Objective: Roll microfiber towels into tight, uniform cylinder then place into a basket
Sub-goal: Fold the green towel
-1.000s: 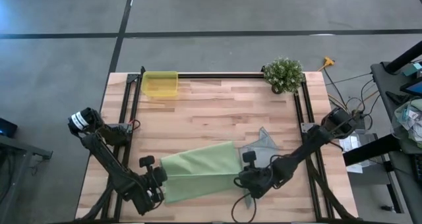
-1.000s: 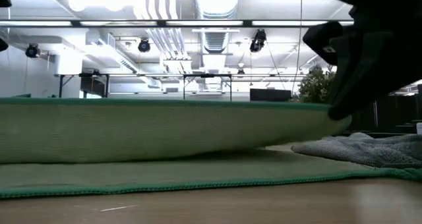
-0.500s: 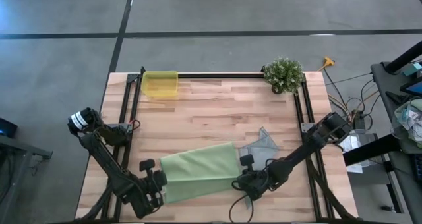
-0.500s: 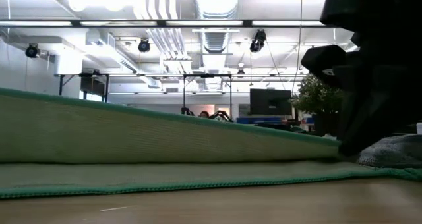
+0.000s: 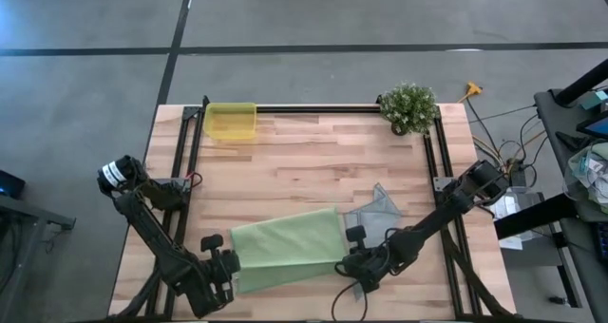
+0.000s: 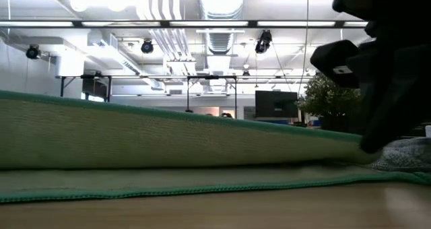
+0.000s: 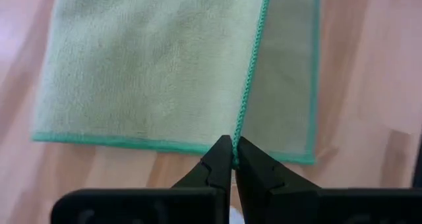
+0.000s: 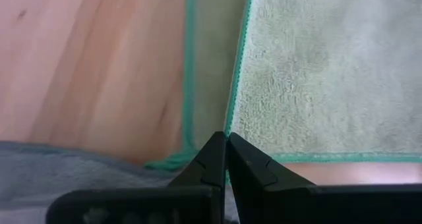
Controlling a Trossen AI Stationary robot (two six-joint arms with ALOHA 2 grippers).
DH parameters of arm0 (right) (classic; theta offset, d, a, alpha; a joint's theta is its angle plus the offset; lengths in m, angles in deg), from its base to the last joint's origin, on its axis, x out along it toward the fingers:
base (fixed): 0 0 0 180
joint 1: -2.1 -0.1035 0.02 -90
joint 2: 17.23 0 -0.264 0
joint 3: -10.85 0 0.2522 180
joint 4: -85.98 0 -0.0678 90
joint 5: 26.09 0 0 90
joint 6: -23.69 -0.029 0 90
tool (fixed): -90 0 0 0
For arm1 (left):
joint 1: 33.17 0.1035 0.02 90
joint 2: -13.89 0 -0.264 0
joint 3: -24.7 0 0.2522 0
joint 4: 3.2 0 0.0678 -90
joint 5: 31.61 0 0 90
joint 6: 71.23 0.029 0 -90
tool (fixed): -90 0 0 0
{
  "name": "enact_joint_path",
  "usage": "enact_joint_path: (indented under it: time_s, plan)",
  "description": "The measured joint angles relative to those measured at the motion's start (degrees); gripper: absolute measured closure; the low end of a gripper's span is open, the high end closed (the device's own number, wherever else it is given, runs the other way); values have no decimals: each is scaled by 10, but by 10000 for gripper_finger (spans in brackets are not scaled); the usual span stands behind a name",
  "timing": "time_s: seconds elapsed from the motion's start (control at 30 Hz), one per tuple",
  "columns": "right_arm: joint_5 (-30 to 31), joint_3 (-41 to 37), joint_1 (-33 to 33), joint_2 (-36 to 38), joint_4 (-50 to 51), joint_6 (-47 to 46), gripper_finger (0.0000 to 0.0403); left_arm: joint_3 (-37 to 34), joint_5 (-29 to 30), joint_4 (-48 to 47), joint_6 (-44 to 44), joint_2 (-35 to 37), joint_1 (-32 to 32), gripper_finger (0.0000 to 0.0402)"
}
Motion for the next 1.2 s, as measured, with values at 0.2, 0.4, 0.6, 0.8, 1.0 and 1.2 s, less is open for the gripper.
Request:
enact_joint_path:
  time_s: [0.2, 0.4, 0.6, 0.8, 1.0, 1.2]
  plan:
    - [-19, 0, -1, 0, -13, -2, 394, -12, -3, 42, 14, -1, -2, 402]
    - [-18, 0, -1, 0, -18, -1, 394, -11, -14, 42, 15, -1, -7, 402]
    - [-19, 0, -1, 0, -23, -1, 394, -8, -18, 46, 15, -1, -13, 402]
    - [-56, 0, -3, 0, -24, -5, 394, -12, -16, 65, 15, -4, -14, 402]
    - [-59, 0, -3, -1, -24, -6, 394, -12, -17, 85, 15, -31, -14, 402]
    - [-59, 0, -3, -1, -24, -6, 394, -8, -27, 93, 24, -58, -14, 402]
